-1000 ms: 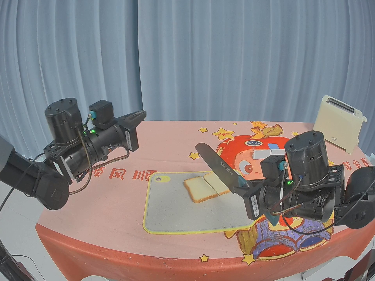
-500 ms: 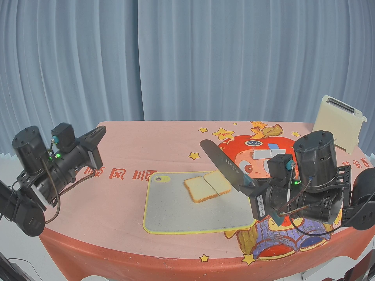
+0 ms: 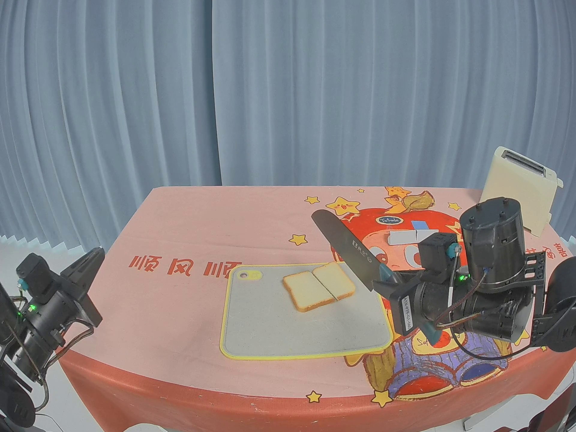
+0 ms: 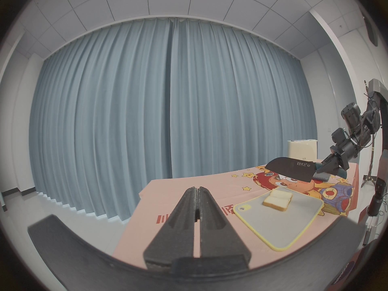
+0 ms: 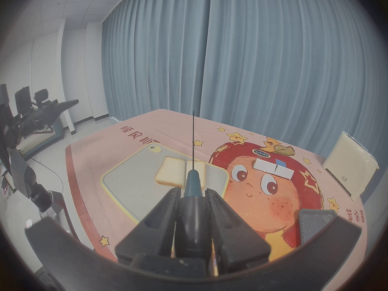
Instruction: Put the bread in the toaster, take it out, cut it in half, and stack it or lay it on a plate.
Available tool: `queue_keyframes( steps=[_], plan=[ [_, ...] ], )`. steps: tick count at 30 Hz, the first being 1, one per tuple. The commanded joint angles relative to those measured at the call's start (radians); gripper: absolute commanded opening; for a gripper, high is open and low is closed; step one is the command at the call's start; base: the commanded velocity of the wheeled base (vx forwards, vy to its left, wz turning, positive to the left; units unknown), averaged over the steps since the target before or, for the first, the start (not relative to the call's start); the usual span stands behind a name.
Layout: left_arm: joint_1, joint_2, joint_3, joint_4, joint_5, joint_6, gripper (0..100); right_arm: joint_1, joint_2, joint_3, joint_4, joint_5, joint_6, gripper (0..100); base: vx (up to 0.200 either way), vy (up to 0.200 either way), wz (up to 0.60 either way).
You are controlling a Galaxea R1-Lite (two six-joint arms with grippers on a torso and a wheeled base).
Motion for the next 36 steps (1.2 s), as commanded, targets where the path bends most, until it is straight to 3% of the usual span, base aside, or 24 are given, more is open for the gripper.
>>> queue_keyframes(
  steps=[1,4,6,8,15,22,24,30,31,32,36],
  plan=[
    [0.042,-0.249,0.036,0.103,-0.001,0.004,0,-0.006,-0.003,0.002,0.001,0.0,0.001,0,0.0,0.0,0.0],
    [0.041,-0.396,0.036,0.302,-0.003,0.052,0,-0.008,0.002,0.008,-0.001,0.0,0.004,0,0.0,0.0,0.0],
    [0.038,-0.506,0.036,0.485,-0.003,0.104,0,-0.012,0.003,0.006,-0.001,0.0,0.006,0,0.0,0.0,0.0],
    [0.039,-0.605,0.036,0.618,-0.003,0.136,0,-0.014,0.003,0.008,-0.001,0.0,0.006,0,0.0,0.0,0.0],
    [0.059,-0.852,0.036,0.943,0.002,0.145,0,-0.017,0.005,0.006,-0.001,0.0,0.006,0,0.0,0.0,0.0],
    [0.068,-1.109,0.036,1.218,0.004,0.127,0,-0.026,0.0,0.005,-0.001,0.0,0.004,0,0.0,0.0,0.0],
    [0.068,-1.206,0.033,1.287,0.02,0.098,0,-0.034,-0.003,0.003,-0.002,0.0,0.004,0,0.0,0.0,0.0],
    [0.067,-1.277,0.036,1.332,0.046,0.012,0,-0.061,0.003,-0.006,-0.002,0.001,0.003,0,0.0,0.0,0.0],
    [0.067,-1.277,0.036,1.332,0.046,0.012,0,-0.061,0.003,-0.006,-0.002,0.001,0.003,0,0.0,0.0,0.0],
    [0.065,-1.275,0.034,1.341,0.066,-0.03,0,-0.061,0.006,-0.007,-0.002,0.0,0.006,0,0.0,0.0,0.0],
    [0.065,-1.275,0.034,1.341,0.08,-0.034,0,-0.075,0.008,-0.009,-0.004,0.001,0.003,0,0.0,0.0,0.0]
  ],
)
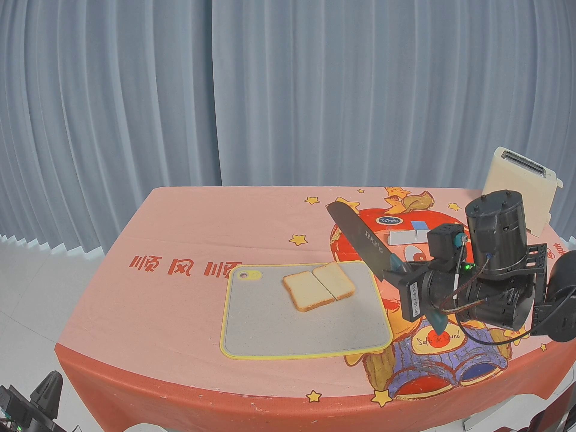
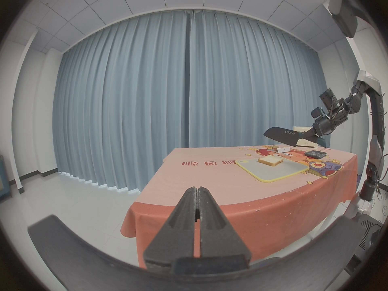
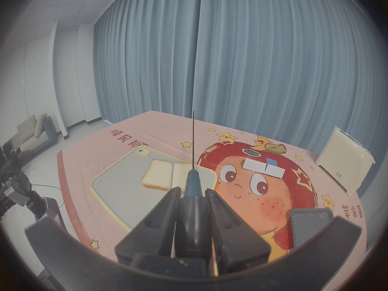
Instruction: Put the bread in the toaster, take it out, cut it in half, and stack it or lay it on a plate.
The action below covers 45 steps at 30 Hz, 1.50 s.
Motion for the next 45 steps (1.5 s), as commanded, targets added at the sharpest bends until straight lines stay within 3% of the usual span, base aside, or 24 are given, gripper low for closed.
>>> queue_keyframes(
  steps=[1,7,12,19,22,25,28,31,34,36,41,45],
  plan=[
    [0.0,-0.039,0.016,0.001,0.0,-0.001,0,-0.018,0.005,-0.003,-0.001,0.003,-0.002,0,0.0,0.0,0.0],
    [-0.026,-0.016,0.012,0.009,-0.035,0.042,0,-0.034,0.008,-0.007,-0.017,0.012,-0.002,0,0.0,0.0,0.0],
    [-0.043,-0.015,0.016,0.003,-0.024,0.019,0,-0.037,0.015,-0.008,-0.046,0.012,-0.002,0,0.0,0.0,0.0],
    [-0.053,-0.015,0.016,-0.003,-0.041,0.068,0,-0.061,0.033,-0.019,-0.047,0.012,-0.005,0,0.0,0.0,0.0],
    [-0.094,-0.016,0.018,-0.003,-0.044,0.07,0,-0.071,0.027,-0.02,-0.047,0.012,-0.005,0,0.0,0.0,0.0],
    [-0.089,-0.016,0.018,-0.003,-0.046,0.072,0,-0.075,0.022,-0.02,-0.049,0.012,-0.005,0,0.0,0.0,0.0],
    [-0.091,-0.018,0.018,-0.006,-0.041,0.059,0,-0.08,0.022,-0.019,-0.047,0.012,-0.005,0,0.0,0.0,0.0],
    [-0.08,-0.013,0.018,-0.006,-0.013,0.004,0,-0.081,0.022,-0.02,-0.047,0.012,-0.005,0,0.0,0.0,0.0],
    [0.0,-0.018,0.018,-0.008,0.042,-0.031,0,-0.084,0.022,-0.022,-0.049,0.012,-0.005,0,0.0,0.0,0.0],
    [0.09,-0.059,0.018,-0.008,0.046,-0.03,0,-0.092,0.022,-0.025,-0.049,0.012,-0.006,0,0.0,0.0,0.0],
    [0.078,-0.075,0.018,-0.008,0.04,-0.025,0,-0.094,0.022,-0.022,-0.05,0.012,-0.008,0,0.0,0.0,0.0],
    [0.069,-0.096,0.016,-0.002,-0.018,0.018,0,-0.1,0.016,-0.023,-0.05,0.012,-0.006,0,0.0,0.0,0.0]
  ],
)
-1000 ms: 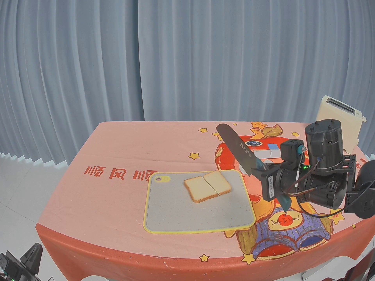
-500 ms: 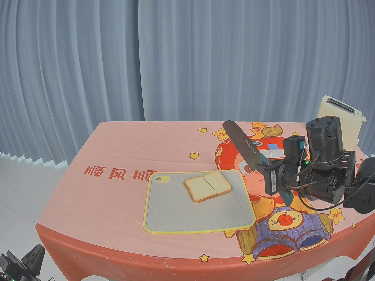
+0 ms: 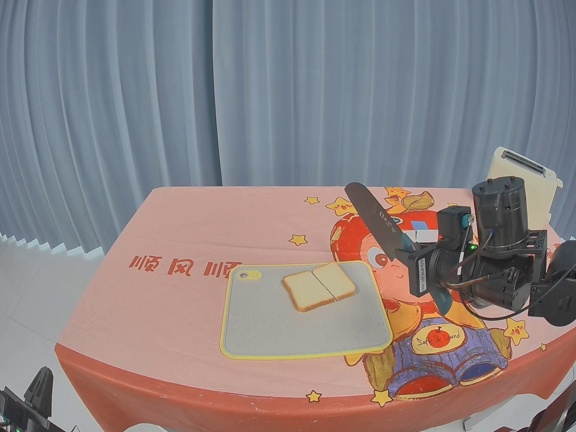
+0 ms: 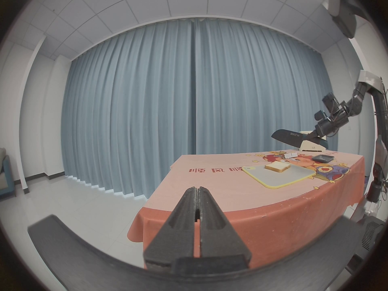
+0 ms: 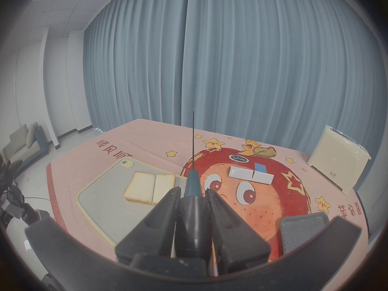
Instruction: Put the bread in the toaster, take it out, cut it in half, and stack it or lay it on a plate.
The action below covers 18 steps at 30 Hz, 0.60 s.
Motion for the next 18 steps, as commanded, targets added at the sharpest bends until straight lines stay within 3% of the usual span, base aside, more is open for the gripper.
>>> queue_keyframes(
  steps=[1,10,18],
  plan=[
    [-0.008,-0.034,0.016,0.004,-0.026,0.02,0,-0.007,-0.005,0.001,-0.001,0.0,0.0,0,0.0,0.0,0.0],
    [-0.005,-0.035,0.016,0.004,-0.021,0.01,0,-0.012,0.005,-0.028,-0.001,-0.002,0.011,0,0.0,0.0,0.0],
    [-0.005,-0.037,0.016,0.005,-0.021,0.01,0,-0.06,0.045,-0.048,-0.002,-0.002,0.003,0,0.0,0.0,0.0]
  ],
)
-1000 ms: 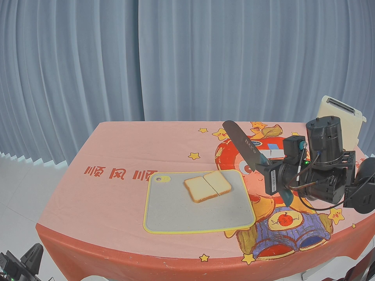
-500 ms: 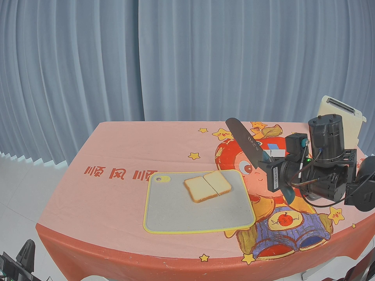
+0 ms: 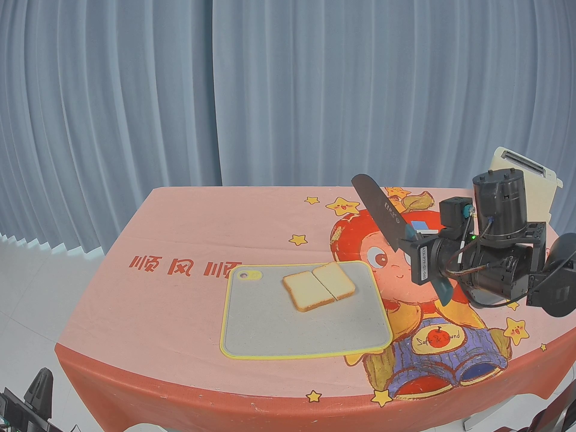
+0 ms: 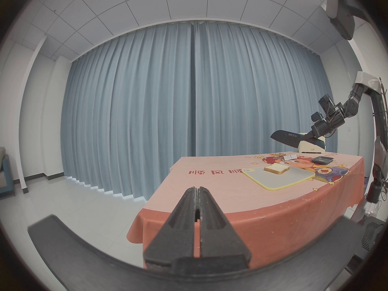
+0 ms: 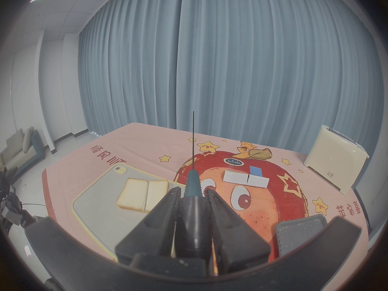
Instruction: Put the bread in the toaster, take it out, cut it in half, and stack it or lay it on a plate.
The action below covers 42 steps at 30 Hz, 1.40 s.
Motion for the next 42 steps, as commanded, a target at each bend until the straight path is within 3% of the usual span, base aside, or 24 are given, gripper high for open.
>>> queue_keyframes(
  steps=[1,10,16,26,42],
  plan=[
    [0.0,-0.007,0.016,0.001,0.0,0.0,0,-0.051,0.05,-0.029,-0.001,0.002,-0.003,0,0.0,0.0,0.0],
    [0.0,-0.007,0.016,0.001,0.0,0.0,0,-0.091,0.059,-0.058,0.001,0.005,-0.003,0,0.0,0.0,0.0],
    [0.0,-0.007,0.016,0.001,0.0,0.0,0,-0.145,0.059,-0.083,-0.001,0.066,-0.002,0,0.0,0.0,0.0],
    [0.0,-0.007,0.016,0.001,0.0,0.0,0,-0.203,0.064,-0.107,0.002,0.089,-0.005,0,0.0,0.0,0.0],
    [0.0,-0.007,0.016,0.001,0.0,0.0,0,-0.251,0.094,-0.101,0.016,0.091,-0.028,0,0.0,0.0,0.0]
  ],
)
